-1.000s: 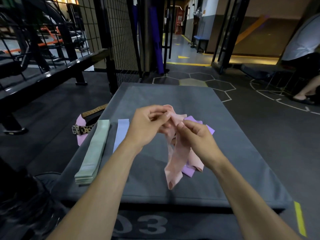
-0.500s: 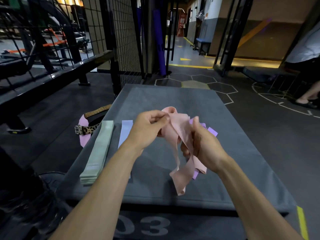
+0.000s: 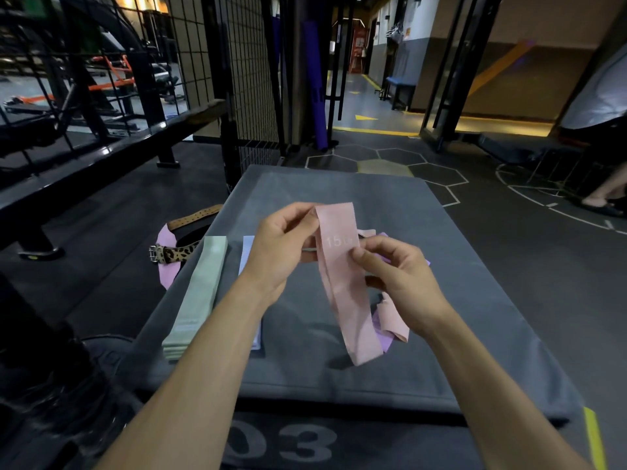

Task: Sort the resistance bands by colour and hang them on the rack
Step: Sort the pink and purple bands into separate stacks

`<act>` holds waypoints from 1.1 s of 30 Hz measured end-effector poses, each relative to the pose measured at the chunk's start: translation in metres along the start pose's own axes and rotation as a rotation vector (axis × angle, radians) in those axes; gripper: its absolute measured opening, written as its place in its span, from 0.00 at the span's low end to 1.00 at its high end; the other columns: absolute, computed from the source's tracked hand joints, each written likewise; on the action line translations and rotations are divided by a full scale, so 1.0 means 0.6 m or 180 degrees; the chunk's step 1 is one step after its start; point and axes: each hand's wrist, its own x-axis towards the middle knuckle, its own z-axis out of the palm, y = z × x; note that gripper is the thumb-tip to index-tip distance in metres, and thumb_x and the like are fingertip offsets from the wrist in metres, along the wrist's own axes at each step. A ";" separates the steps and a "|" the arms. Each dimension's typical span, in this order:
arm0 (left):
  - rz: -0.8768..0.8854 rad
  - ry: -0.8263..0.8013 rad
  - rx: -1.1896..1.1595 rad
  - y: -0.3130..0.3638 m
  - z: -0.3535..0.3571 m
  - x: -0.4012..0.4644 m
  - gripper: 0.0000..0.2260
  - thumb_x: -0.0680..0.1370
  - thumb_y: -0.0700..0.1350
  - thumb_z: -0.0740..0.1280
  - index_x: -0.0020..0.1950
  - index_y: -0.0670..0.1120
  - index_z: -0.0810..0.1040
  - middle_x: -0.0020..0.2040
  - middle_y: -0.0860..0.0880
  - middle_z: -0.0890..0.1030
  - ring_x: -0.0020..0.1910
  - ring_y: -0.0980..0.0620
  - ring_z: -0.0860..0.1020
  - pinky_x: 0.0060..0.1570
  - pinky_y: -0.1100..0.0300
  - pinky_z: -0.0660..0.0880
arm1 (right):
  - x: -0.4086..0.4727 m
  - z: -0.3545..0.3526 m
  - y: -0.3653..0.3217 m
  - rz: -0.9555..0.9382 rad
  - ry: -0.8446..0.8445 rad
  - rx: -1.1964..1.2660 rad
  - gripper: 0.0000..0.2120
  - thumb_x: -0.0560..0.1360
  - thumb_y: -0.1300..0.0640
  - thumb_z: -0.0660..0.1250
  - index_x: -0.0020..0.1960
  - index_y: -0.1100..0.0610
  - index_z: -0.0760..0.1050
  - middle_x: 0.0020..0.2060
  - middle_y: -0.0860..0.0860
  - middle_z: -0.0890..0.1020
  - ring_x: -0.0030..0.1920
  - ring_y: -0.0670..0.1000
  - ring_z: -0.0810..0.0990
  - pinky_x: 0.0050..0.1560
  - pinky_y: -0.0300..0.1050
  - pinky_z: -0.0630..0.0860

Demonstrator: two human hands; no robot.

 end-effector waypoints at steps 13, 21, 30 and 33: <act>-0.0173 -0.0009 -0.0396 0.011 0.001 -0.002 0.09 0.84 0.41 0.63 0.54 0.44 0.82 0.48 0.43 0.86 0.45 0.48 0.84 0.41 0.56 0.80 | 0.004 0.035 -0.001 -0.0073 0.0095 0.0227 0.04 0.79 0.58 0.70 0.50 0.58 0.81 0.40 0.59 0.83 0.41 0.53 0.79 0.48 0.54 0.77; -0.0465 0.0096 0.0034 0.019 -0.031 0.004 0.16 0.83 0.50 0.61 0.53 0.42 0.85 0.43 0.43 0.85 0.39 0.47 0.83 0.42 0.51 0.82 | 0.011 0.034 0.009 -0.0227 0.0103 -0.0225 0.07 0.78 0.60 0.71 0.48 0.65 0.81 0.32 0.49 0.81 0.32 0.45 0.76 0.33 0.37 0.73; 0.0093 0.0080 0.0426 0.011 -0.058 0.005 0.07 0.83 0.41 0.66 0.52 0.43 0.84 0.42 0.47 0.86 0.40 0.51 0.84 0.41 0.56 0.82 | 0.001 0.032 0.018 0.0203 -0.0479 -0.0219 0.13 0.73 0.51 0.76 0.47 0.61 0.81 0.36 0.52 0.81 0.38 0.50 0.76 0.44 0.46 0.73; 0.0131 0.0346 0.0245 0.020 -0.072 0.007 0.07 0.83 0.40 0.65 0.50 0.46 0.83 0.39 0.51 0.85 0.38 0.54 0.84 0.37 0.60 0.80 | -0.010 0.022 0.037 0.0478 -0.0883 -0.0377 0.12 0.74 0.53 0.76 0.46 0.63 0.81 0.37 0.57 0.79 0.38 0.53 0.74 0.44 0.49 0.71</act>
